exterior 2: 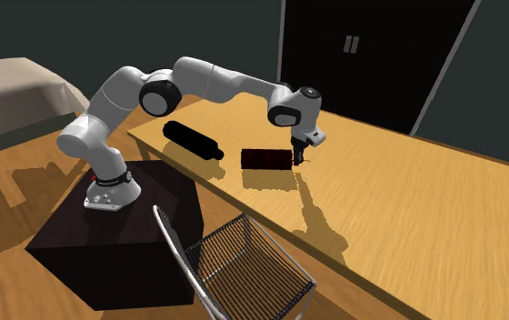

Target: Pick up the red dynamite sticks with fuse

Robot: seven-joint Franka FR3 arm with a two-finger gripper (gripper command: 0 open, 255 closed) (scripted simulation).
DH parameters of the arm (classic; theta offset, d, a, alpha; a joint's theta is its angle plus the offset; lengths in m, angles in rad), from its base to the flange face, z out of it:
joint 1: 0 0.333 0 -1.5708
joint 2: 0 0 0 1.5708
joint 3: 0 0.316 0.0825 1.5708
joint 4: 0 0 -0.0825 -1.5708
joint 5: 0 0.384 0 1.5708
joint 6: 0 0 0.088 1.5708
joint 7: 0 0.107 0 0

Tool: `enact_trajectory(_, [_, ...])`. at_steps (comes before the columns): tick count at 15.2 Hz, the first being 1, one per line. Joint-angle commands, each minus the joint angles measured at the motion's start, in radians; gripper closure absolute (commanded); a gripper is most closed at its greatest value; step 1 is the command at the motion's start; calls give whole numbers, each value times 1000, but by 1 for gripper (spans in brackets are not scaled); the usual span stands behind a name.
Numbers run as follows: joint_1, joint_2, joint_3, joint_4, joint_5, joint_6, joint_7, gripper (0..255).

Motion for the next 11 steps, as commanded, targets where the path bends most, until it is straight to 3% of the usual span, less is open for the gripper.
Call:
enact_trajectory(1, [0, 0, 0, 0, 0, 0, 0, 255])
enact_trajectory(11, [-1, -18, -1, 22, -2, -40, 7, 255])
